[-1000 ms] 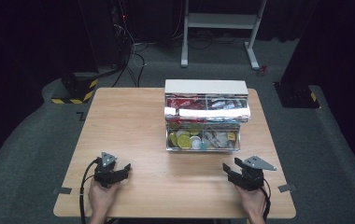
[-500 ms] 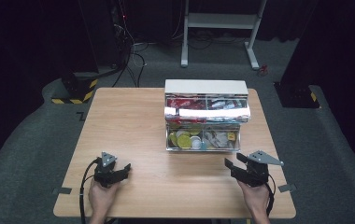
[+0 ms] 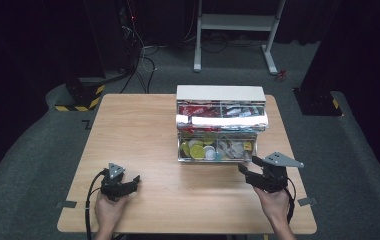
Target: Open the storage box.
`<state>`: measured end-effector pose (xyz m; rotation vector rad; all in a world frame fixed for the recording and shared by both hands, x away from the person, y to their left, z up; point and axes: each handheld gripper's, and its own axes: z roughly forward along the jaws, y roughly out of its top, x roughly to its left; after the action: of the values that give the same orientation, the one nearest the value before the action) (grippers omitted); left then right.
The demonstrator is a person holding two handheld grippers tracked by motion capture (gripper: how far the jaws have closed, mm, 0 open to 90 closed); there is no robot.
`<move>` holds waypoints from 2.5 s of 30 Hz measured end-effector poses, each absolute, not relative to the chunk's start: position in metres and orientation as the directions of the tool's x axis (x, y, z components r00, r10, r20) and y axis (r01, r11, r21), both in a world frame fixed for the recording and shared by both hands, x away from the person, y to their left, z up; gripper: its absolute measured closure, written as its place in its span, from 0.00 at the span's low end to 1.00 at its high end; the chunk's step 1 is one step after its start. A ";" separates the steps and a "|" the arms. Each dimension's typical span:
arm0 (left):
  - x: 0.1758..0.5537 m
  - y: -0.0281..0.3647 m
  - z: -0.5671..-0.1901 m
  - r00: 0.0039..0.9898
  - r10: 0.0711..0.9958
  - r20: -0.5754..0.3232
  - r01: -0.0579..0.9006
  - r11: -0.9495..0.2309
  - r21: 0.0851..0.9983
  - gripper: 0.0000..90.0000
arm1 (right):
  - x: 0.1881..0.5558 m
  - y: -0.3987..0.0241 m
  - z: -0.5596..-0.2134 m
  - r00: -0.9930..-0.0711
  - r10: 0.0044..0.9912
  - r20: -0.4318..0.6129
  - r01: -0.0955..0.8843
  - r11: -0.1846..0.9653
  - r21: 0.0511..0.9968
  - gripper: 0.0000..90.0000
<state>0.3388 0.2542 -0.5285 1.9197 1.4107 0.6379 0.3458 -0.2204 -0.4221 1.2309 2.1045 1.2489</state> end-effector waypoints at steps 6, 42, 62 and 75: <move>0.339 0.254 -0.528 0.298 0.954 0.001 0.631 -0.198 0.750 0.32 | 0.350 -0.211 -0.406 -0.564 0.821 0.090 0.463 0.224 0.858 0.46; 0.339 0.254 -0.528 0.300 0.954 0.002 0.631 -0.200 0.750 0.32 | 0.386 -0.198 -0.363 -0.619 0.778 0.105 0.411 0.207 0.888 0.66; 0.339 0.254 -0.528 0.299 0.954 -0.005 0.633 -0.195 0.749 0.31 | 0.397 -0.188 -0.352 -0.624 0.774 0.104 0.416 0.217 0.883 0.67; 0.339 0.254 -0.528 0.299 0.954 0.001 0.631 -0.199 0.750 0.31 | 0.398 -0.182 -0.340 -0.626 0.775 0.088 0.409 0.230 0.883 0.67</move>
<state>0.3386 0.2541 -0.5285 1.9206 1.4101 0.6371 0.3982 -0.1825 -0.3401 1.0933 2.1400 1.3592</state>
